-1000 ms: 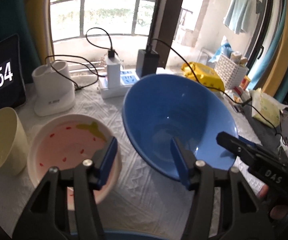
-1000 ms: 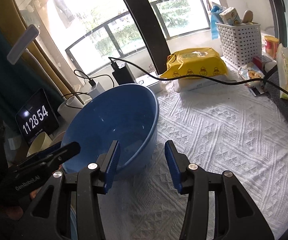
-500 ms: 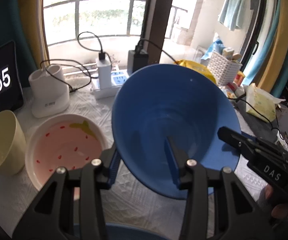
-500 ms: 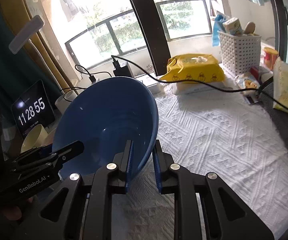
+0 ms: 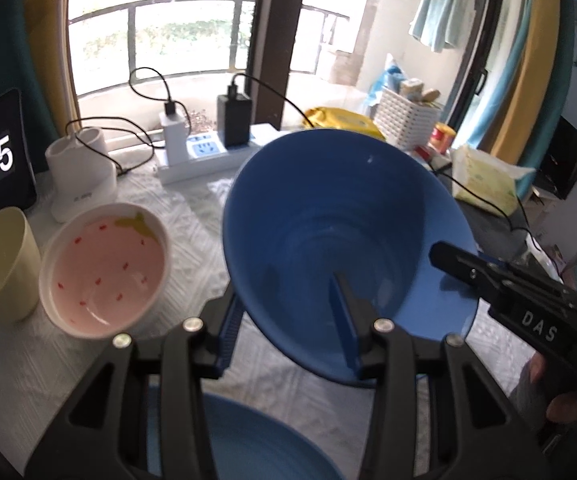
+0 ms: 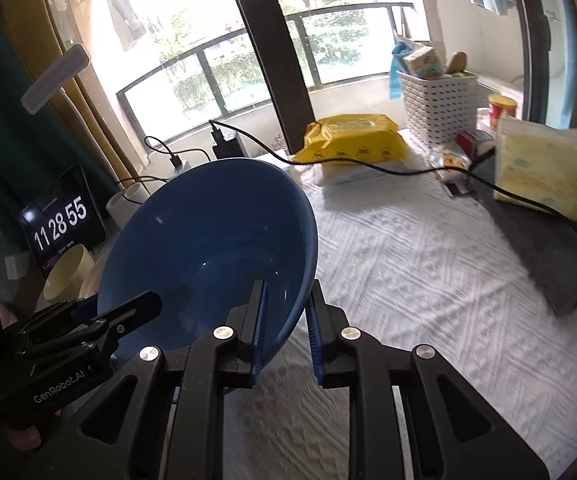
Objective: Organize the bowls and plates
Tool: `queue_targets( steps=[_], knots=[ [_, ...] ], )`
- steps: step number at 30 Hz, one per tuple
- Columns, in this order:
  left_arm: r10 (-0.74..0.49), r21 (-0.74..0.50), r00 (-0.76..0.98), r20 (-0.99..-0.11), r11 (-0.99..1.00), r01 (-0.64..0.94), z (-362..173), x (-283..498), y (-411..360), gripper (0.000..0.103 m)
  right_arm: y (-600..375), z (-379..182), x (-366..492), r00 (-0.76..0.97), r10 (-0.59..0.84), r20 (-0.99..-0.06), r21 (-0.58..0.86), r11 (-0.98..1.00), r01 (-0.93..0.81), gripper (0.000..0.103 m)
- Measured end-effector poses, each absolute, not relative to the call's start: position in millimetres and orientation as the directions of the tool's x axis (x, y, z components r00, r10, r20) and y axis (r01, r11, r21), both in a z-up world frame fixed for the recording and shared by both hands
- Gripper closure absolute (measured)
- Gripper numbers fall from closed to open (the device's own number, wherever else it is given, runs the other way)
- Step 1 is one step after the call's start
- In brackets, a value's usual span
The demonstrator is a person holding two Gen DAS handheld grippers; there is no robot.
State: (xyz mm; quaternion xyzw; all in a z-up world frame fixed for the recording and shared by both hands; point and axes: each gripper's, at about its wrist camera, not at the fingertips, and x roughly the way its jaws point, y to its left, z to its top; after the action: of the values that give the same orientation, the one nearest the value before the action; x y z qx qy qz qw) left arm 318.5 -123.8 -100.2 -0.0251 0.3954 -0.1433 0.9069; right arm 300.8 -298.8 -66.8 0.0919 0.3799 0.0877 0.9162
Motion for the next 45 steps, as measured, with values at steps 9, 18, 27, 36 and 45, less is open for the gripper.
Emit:
queue_targets(
  steps=[9,18,27,36,45],
  knots=[
    [-0.308,-0.182,0.615,-0.726,0.948,0.260,-106.8,304.8,-127.4,0.060,-305.0,-67.7,281.3,0.684,0.195,-0.703,0.223,0.974,-0.049,0.081],
    [-0.320,-0.196,0.592,-0.739,0.944,0.266,-113.5,298.5,-128.3,0.060,-302.0,-68.3,277.3,0.663,0.179,-0.727,0.219,0.975,-0.024,0.076],
    [-0.335,-0.202,0.568,-0.751,0.937,0.285,-117.7,299.3,-134.4,0.059,-306.5,-71.5,276.7,0.647,0.166,-0.744,0.222,0.975,0.005,0.067],
    [-0.321,-0.212,0.603,-0.730,0.946,0.246,-110.4,298.7,-121.5,0.056,-305.8,-65.6,273.8,0.670,0.152,-0.727,0.235,0.971,0.034,0.047],
    [-0.320,-0.254,0.691,-0.648,0.946,0.200,-83.8,277.9,-88.0,0.036,-311.3,-40.2,258.5,0.748,0.087,-0.658,0.220,0.972,0.081,0.042]
  ],
)
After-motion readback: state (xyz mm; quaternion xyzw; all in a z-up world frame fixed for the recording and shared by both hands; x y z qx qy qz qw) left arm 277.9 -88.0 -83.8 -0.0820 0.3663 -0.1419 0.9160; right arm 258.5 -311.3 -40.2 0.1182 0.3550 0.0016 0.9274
